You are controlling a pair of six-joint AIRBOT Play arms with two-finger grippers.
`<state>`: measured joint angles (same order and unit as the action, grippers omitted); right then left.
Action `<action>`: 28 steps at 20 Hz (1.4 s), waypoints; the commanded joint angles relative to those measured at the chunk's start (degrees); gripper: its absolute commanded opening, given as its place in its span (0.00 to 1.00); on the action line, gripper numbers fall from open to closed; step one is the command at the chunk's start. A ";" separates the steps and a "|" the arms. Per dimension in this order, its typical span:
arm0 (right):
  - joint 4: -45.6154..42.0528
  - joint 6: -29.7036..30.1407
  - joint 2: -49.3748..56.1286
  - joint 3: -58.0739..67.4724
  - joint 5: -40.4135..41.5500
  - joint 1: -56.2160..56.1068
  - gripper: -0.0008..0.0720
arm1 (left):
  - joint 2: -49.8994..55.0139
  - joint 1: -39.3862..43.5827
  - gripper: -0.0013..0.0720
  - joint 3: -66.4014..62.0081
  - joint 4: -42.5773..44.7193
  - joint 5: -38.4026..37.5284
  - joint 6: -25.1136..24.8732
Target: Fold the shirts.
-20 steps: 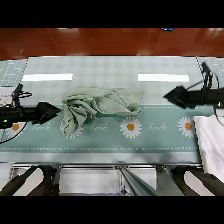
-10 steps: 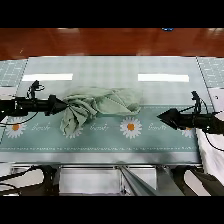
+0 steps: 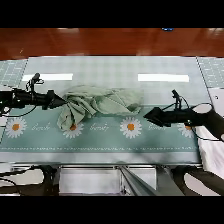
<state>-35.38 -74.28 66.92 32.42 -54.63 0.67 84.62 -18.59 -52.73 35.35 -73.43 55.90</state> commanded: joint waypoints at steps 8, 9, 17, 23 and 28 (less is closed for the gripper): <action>2.64 -5.01 21.66 17.22 4.96 -12.15 0.57 | 0.17 0.04 0.04 -1.11 0.46 -0.98 -0.44; 3.39 -4.94 22.62 18.56 4.81 -12.68 0.50 | 0.17 0.04 0.04 -1.11 0.46 -1.01 -0.44; -21.27 -11.93 12.24 45.57 -6.23 -7.39 0.04 | -5.42 -2.10 0.04 -18.14 -4.00 -9.22 5.35; -34.14 -14.14 -0.55 72.70 -13.03 -3.52 0.04 | -12.31 -2.10 0.04 -45.99 -4.94 -9.35 15.47; -42.97 -13.18 -15.10 73.88 -17.44 -3.52 0.04 | -21.40 -2.16 0.04 -53.33 -4.83 -11.45 16.22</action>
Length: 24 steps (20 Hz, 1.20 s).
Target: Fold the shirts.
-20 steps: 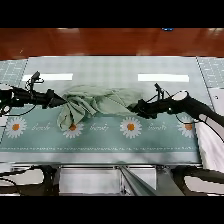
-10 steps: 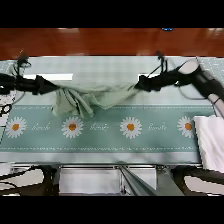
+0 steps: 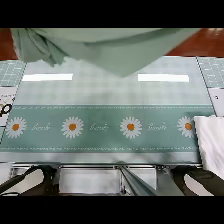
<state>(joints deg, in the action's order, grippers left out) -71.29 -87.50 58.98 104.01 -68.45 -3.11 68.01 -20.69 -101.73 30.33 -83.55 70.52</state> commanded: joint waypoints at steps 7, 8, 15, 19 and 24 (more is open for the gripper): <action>-14.84 -2.43 -18.21 -2.99 -15.02 0.26 0.04 | -17.09 6.14 0.04 7.78 9.35 -11.02 2.64; -14.78 -3.43 -19.50 -6.34 -15.15 0.26 0.04 | -18.67 7.91 0.04 12.72 9.38 -11.02 2.58; -11.32 -6.27 -20.13 -36.98 -8.41 0.26 0.04 | -17.55 13.46 0.04 47.52 21.81 5.77 -1.49; -4.17 -2.78 -7.30 -43.93 4.55 0.26 0.04 | -1.57 13.57 0.04 47.56 22.18 17.42 -4.26; 0.87 -1.29 14.99 -37.66 17.97 0.26 0.04 | 21.59 13.46 0.04 33.14 15.82 20.15 -3.58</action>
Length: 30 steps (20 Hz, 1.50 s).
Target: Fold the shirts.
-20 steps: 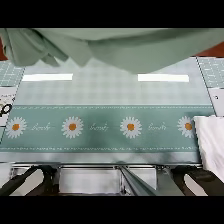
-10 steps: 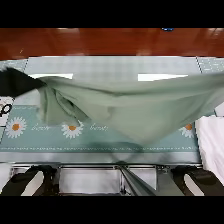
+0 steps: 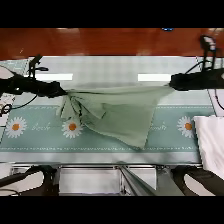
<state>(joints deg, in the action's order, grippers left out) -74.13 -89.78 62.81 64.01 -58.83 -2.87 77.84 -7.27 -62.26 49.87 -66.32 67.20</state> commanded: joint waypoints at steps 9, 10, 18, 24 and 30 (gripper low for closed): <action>7.06 1.57 26.64 19.93 -4.04 8.17 0.57 | 18.56 -6.95 0.71 -23.30 6.64 -17.73 8.11; 6.86 2.16 25.51 19.63 -7.34 11.04 0.57 | 16.11 -8.85 0.71 -21.35 6.01 -17.66 8.07; 16.26 13.70 6.49 -15.30 -0.94 28.68 0.57 | -17.31 -14.10 0.71 30.08 -23.32 -2.67 2.32; 20.72 18.86 1.97 -25.70 -0.22 28.81 0.57 | -19.93 -13.03 0.71 38.42 -27.26 5.03 2.71; 23.26 18.97 1.97 -25.68 0.22 28.72 0.57 | -19.93 -7.17 0.71 38.40 -33.11 13.51 -0.15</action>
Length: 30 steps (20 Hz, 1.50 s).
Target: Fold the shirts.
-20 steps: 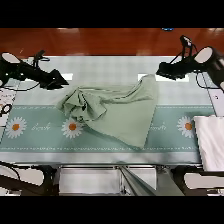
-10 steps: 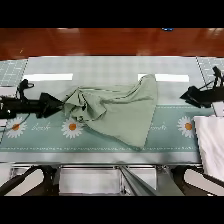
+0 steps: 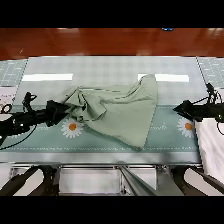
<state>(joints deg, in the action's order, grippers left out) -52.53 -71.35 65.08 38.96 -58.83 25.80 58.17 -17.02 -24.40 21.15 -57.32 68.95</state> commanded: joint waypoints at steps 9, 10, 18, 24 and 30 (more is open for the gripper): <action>1.62 0.55 -0.26 -0.66 0.42 0.04 0.57 | 5.25 9.29 0.71 -3.93 -6.23 14.80 -1.84; 1.62 0.55 -0.24 -0.66 0.42 0.04 0.57 | 6.93 10.40 0.71 -5.25 -6.23 15.87 -1.84; 4.57 0.35 -0.22 -0.57 4.96 0.04 0.57 | 18.97 11.50 0.04 -17.84 -5.90 9.55 -4.68; 12.15 3.45 12.98 4.72 1.60 -0.55 0.57 | 18.88 9.05 0.04 -21.94 -5.11 5.99 -5.49; 12.02 3.04 25.11 14.75 -0.83 -12.44 0.57 | 18.91 9.07 0.04 -21.94 -5.11 5.73 -5.49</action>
<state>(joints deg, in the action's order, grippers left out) -41.15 -68.16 85.10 49.34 -58.65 18.13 77.03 -7.84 -46.09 16.03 -51.07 63.57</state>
